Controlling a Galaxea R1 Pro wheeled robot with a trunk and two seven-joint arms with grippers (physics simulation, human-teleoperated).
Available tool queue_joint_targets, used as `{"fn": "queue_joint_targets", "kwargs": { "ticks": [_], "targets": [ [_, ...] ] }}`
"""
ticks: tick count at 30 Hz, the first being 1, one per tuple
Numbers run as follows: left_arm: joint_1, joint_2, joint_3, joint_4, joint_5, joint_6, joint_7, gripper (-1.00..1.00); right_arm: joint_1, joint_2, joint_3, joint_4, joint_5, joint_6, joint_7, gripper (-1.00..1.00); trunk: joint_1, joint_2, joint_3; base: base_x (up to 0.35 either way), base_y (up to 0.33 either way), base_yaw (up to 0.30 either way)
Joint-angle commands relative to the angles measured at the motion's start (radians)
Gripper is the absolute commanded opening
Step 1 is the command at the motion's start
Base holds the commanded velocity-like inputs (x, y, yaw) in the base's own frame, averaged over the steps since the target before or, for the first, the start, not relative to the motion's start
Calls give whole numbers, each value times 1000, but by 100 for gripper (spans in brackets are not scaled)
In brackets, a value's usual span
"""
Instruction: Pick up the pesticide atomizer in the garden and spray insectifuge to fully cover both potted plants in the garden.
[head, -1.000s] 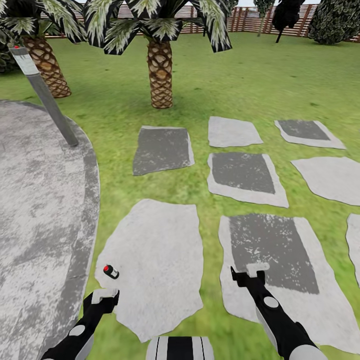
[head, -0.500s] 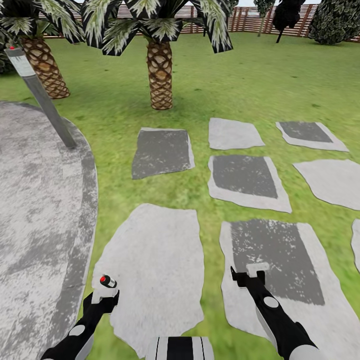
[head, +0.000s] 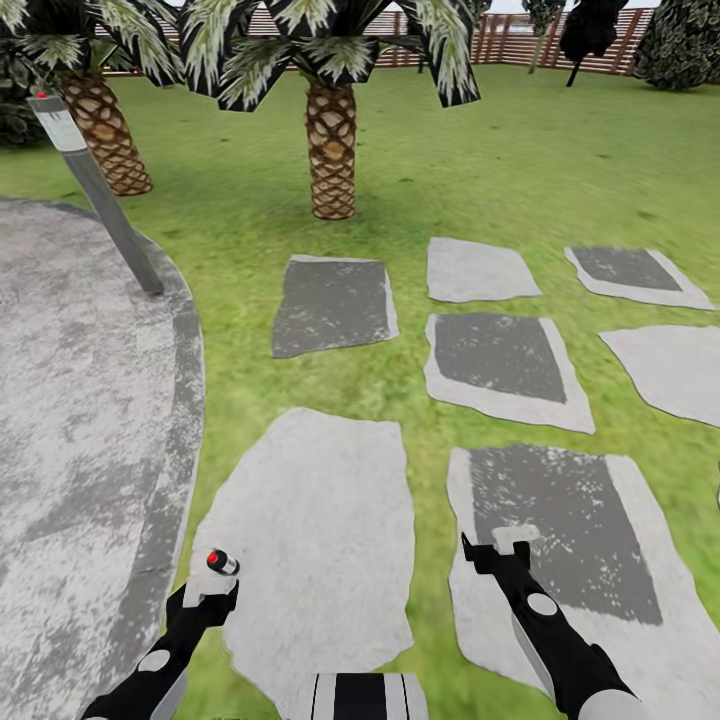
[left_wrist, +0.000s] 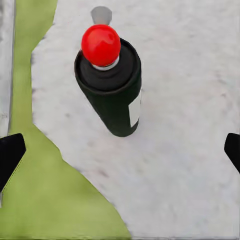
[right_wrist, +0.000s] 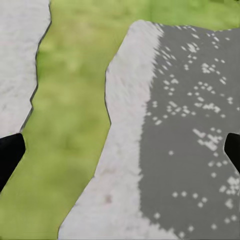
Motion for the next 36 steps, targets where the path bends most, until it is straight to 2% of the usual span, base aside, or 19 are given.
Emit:
{"fn": "queue_joint_targets", "kwargs": {
  "ticks": [1,12,17,20,36],
  "targets": [
    [-1,0,1,1,3,-3,0,100,0,-1,0,0,6,-2,0,100,0,0,-1,0,0,227],
    [0,-1,1,2,3,-5,-1,100,0,-1,0,0,6,-2,0,100,0,0,-2,0,0,28],
    [2,-3,1,1,3,-7,-1,100,0,-1,0,0,6,-2,0,100,2,-1,-28,0,0,0],
    [2,-3,1,1,3,-7,-1,100,0,-1,0,0,6,-2,0,100,2,-1,-33,0,0,0],
    [1,-6,2,1,3,-6,-1,100,0,-1,0,0,6,-2,0,100,2,-1,-35,68,0,0]
  ]
}}
